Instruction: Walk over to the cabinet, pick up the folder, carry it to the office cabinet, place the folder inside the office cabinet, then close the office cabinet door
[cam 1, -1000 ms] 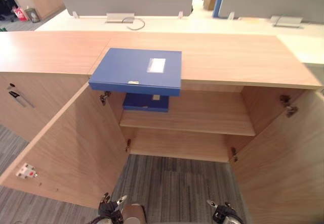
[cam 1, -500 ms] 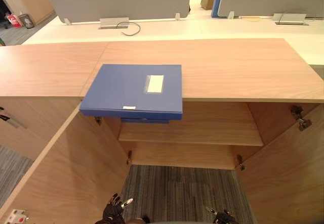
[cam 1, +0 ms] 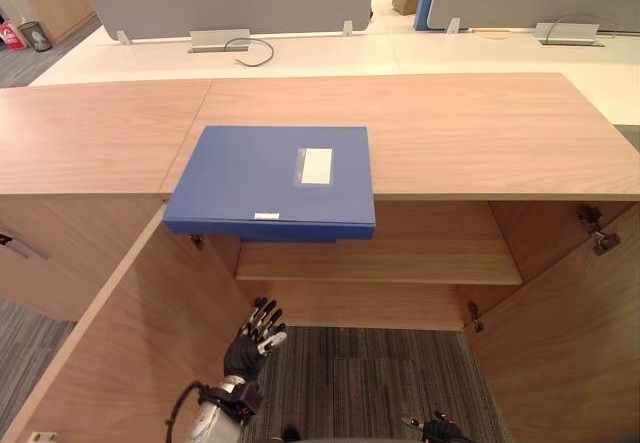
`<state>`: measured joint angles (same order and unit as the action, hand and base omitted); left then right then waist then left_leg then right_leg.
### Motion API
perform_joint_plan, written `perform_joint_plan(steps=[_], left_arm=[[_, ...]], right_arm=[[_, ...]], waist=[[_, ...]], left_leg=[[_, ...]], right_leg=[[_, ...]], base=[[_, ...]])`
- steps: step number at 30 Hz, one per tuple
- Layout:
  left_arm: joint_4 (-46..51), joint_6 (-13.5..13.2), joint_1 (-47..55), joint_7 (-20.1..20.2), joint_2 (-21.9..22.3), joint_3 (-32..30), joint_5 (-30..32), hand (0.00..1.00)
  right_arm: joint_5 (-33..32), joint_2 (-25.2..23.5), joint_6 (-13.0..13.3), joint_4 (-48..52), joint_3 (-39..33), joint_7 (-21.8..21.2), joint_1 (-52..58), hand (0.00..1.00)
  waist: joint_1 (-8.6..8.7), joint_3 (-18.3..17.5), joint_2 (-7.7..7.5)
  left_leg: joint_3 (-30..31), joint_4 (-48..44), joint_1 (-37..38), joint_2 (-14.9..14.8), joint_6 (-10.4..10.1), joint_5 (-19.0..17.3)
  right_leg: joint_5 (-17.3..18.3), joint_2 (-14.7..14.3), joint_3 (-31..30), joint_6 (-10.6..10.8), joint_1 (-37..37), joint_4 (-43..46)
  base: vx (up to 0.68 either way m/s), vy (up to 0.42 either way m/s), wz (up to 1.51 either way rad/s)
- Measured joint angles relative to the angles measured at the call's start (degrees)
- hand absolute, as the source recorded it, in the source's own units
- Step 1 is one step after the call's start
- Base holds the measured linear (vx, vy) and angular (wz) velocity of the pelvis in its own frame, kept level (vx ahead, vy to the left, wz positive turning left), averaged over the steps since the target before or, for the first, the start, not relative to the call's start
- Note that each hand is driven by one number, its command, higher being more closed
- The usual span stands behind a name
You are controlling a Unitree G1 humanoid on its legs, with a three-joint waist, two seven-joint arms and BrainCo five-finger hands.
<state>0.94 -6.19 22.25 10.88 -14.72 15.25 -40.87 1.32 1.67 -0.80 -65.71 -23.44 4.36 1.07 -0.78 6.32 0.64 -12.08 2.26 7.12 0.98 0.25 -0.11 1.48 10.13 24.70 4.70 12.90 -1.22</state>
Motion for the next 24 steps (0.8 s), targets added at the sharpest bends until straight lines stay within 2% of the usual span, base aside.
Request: perform_joint_plan(steps=[2,6,9,10,12,14,17,22,24], left_arm=[[6.12,0.06,0.37,2.32,-7.38,1.91,3.21,0.00],[13.30,0.10,1.81,6.56,-17.76,1.77,5.42,0.00],[18.36,0.11,3.65,9.74,-23.81,1.14,7.12,0.00],[19.45,0.11,4.45,10.74,-24.45,0.73,7.09,0.00],[20.36,0.10,5.35,12.32,-24.36,-0.14,5.58,0.00],[20.38,0.10,5.52,13.80,-24.14,-1.04,1.04,0.00],[20.43,0.18,5.24,16.87,-21.18,-4.85,-6.75,0.00],[20.49,-0.19,0.67,18.05,-6.61,-15.73,-16.95,0.00],[22.19,-0.67,0.46,16.90,-4.40,-16.19,-17.93,0.00]], right_arm=[[0.26,0.10,-0.06,0.02,0.54,-0.93,-0.21,0.00],[2.28,0.29,-0.19,0.02,0.53,-2.87,-0.18,0.00],[2.80,1.00,-0.19,0.17,0.52,-4.29,-0.24,0.00],[3.32,1.17,-0.19,0.18,0.52,-4.46,-0.24,0.00],[4.47,1.57,-0.18,0.19,0.52,-5.07,-0.16,0.00],[4.58,1.74,-0.12,0.19,0.54,-5.41,-0.16,0.00],[4.64,1.97,-0.04,0.17,0.53,-5.95,-0.13,0.00],[4.49,3.02,0.21,-0.28,0.54,-6.51,0.00,0.00],[4.45,3.63,0.76,-2.22,1.08,-6.51,-0.64,0.00]], waist=[[0.01,-0.38,0.18],[0.02,-1.84,0.35],[-0.08,-1.91,0.43],[-0.10,-1.92,0.45],[-0.35,-1.98,0.54],[-0.50,-2.06,0.64],[-1.11,-2.47,0.73],[-2.62,-3.66,0.45],[-2.76,-3.69,0.43]], left_leg=[[-0.14,0.68,0.20,0.25,0.21,0.46],[-0.38,2.66,1.08,0.41,0.11,1.57],[-0.41,2.68,1.06,0.47,0.11,1.71],[-0.42,2.69,1.05,0.50,0.12,1.74],[-0.39,2.71,0.96,0.58,0.10,1.86],[-0.31,2.72,0.92,0.56,0.05,1.97],[-0.07,2.71,0.78,0.64,-0.10,2.14],[1.30,2.69,-0.04,0.50,-0.35,2.69],[1.40,2.67,-0.05,0.29,-0.45,2.84]], right_leg=[[-0.02,0.15,0.00,-0.01,-0.11,-0.17],[-0.02,0.05,-0.12,0.00,-0.22,-0.48],[-0.01,0.07,-0.17,0.00,-0.25,-0.70],[-0.01,0.07,-0.18,0.00,-0.24,-0.85],[0.00,0.01,-0.19,0.00,-0.15,-1.28],[0.00,-0.13,-0.19,0.00,-0.13,-1.44],[0.00,-0.42,-0.15,0.00,-0.09,-1.75],[0.02,-0.84,0.31,-0.03,-0.12,-2.27],[0.01,-0.92,0.06,-0.01,-0.18,-2.07]], base=[[-0.05,-0.005,-0.04],[-0.04,-0.014,-0.06],[-0.05,-0.023,-0.03],[-0.04,-0.021,-0.03],[-0.02,-0.016,0.00],[0.00,0.000,0.00],[0.00,0.000,0.00],[-0.01,-0.029,0.11],[-0.03,-0.019,0.03]])
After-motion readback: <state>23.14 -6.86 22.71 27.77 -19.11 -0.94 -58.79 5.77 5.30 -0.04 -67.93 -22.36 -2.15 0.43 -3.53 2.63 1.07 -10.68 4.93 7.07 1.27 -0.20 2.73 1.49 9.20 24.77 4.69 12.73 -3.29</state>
